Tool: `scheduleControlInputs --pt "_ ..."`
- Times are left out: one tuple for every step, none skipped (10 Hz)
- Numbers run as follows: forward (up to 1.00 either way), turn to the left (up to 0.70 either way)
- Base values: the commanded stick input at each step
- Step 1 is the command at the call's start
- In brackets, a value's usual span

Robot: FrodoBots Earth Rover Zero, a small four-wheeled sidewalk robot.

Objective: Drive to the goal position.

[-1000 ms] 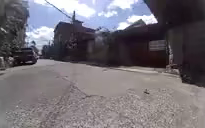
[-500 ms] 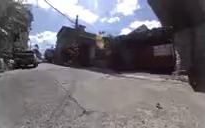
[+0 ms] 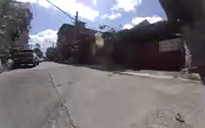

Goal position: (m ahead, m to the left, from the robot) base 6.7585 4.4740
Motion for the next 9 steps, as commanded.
scheduleControlInputs --pt "0.85 0.00" --pt "0.85 0.00" --pt "0.85 0.00" --pt "0.85 0.00" --pt "0.85 0.00" --pt "0.85 0.00" --pt "0.85 0.00" --pt "0.85 0.05" --pt "0.85 0.33"
